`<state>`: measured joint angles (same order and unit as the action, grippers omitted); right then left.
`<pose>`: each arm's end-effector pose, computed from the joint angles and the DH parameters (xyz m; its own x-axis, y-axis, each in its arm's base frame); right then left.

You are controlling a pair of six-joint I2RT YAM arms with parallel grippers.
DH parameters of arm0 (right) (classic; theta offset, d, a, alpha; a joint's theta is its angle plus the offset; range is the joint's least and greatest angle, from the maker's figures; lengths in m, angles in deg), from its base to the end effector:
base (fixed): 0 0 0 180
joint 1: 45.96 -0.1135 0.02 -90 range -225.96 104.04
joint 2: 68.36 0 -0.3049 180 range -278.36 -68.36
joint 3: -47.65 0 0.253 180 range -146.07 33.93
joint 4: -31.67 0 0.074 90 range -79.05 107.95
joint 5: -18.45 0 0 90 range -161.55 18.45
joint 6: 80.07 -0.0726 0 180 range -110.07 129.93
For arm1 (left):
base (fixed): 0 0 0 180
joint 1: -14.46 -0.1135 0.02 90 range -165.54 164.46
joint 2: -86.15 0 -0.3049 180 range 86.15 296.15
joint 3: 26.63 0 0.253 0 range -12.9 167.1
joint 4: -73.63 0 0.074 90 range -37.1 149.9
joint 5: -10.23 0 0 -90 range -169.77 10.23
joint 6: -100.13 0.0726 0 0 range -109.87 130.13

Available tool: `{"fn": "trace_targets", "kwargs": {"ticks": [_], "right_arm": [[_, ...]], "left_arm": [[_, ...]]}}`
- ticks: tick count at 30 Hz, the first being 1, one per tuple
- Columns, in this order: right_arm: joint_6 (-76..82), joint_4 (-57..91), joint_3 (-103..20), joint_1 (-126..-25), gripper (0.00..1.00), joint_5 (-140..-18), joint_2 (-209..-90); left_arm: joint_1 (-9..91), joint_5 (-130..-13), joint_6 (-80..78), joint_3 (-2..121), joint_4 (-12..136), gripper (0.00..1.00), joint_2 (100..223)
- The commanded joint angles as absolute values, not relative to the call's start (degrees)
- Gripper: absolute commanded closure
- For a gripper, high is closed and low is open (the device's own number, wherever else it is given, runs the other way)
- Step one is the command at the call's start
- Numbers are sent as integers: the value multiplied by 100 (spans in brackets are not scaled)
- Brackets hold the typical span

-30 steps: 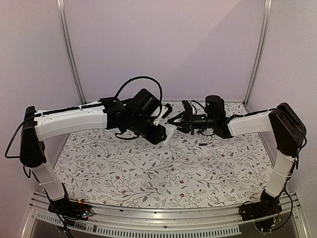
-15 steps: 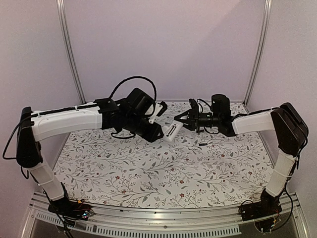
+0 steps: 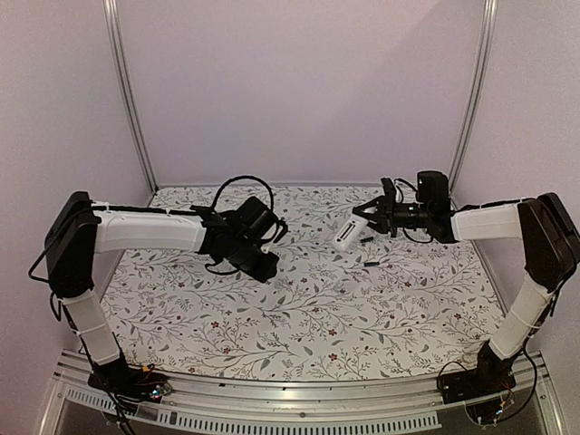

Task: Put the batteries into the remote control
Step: Place the battery cover at the center of the board, then pick up the battery from the center of the board.

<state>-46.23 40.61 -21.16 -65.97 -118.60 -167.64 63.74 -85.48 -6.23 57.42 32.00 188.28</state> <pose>0.3596 0.1875 0.2408 -0.9171 0.2683 -0.2949 -0.1997 0.3311 0.9222 0.2653 -0.2972 0.2068 -0.7437 0.4344 -0.5082 0.5335 0.8437 -0.0596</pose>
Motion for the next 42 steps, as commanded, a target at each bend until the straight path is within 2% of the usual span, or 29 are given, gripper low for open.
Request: {"fn": "trace_targets", "kwargs": {"ticks": [1, 9, 15, 18, 26, 28, 32, 42], "right_arm": [[-4213, 3830, -1948, -6246, 100, -12036, -16126], [-3660, 3717, -1405, -6136, 100, -12307, -15268], [-3183, 3302, -1330, -6134, 100, -12343, -14814], [-2993, 3077, -1357, -6134, 100, -12350, -14669], [-2805, 2681, -1314, -5838, 100, -12234, -14560], [-2880, 2691, -1287, -5652, 100, -12303, -14609], [-3018, 2692, -1152, -5297, 100, -12254, -14572], [-3292, 2700, -751, -4294, 100, -12355, -14376]], "left_arm": [[6315, -8803, -576, 5810, 3142, 73, 19325], [6315, -8680, -493, 5879, 2994, 70, 19764], [6315, -8628, -447, 5916, 2766, 59, 19987], [6315, -8551, -456, 5917, 2704, 50, 20017], [6403, -8395, -57, 6476, 2680, 13, 19376], [6411, -8161, 220, 6785, 2757, 10, 19333], [6429, -7713, 803, 7199, 3015, 9, 19512], [6521, -6396, 1799, 8187, 4258, 20, 20818]]}}
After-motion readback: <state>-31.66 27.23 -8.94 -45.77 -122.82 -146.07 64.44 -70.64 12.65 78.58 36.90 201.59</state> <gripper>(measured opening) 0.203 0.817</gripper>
